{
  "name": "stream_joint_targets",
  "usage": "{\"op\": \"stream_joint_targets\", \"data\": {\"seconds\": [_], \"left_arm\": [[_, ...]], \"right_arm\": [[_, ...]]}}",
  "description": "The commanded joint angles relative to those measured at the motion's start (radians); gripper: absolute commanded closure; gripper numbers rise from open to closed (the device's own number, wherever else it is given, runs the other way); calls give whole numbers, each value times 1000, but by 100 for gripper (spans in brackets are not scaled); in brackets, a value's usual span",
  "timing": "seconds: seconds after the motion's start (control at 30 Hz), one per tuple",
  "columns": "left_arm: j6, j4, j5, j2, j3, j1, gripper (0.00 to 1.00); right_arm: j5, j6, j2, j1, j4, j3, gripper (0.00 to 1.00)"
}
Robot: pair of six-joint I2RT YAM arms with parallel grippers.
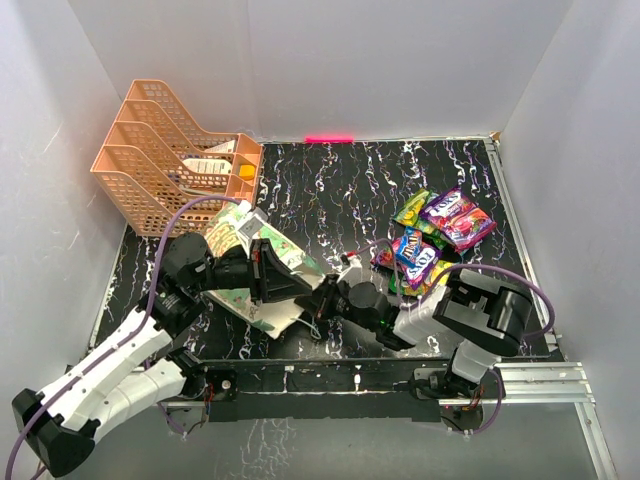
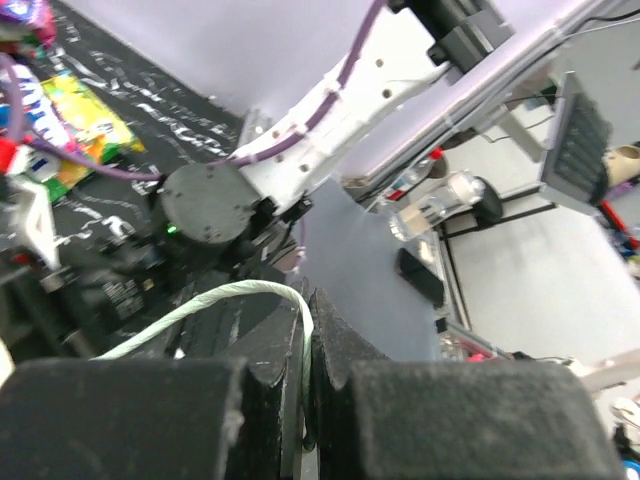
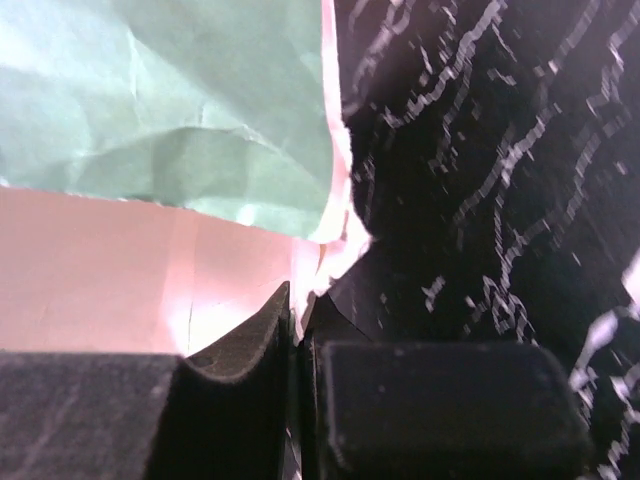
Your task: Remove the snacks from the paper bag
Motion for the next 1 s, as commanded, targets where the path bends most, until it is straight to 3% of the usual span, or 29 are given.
{"op": "stream_joint_targets", "data": {"seconds": [0.0, 0.1, 0.23, 0.4, 0.57, 0.7, 0.97], "left_arm": [[-123, 191, 122, 35, 36, -7, 100], [-97, 136, 114, 7, 66, -8, 100], [-63, 91, 69, 3, 56, -8, 100], [-142, 177, 122, 45, 70, -12, 100], [-76, 91, 86, 44, 78, -12, 100], [3, -61, 69, 61, 117, -12, 100], [95, -207, -101, 36, 18, -13, 100]], "right_arm": [[36, -91, 9, -6, 98, 70, 93], [74, -46, -3, -5, 39, 47, 93], [76, -33, 140, -6, 167, 107, 93], [47, 16, 173, -1, 198, 88, 93], [34, 11, 226, 2, 186, 184, 92], [67, 31, 171, 2, 170, 100, 92], [122, 54, 148, 5, 68, 98, 86]]}}
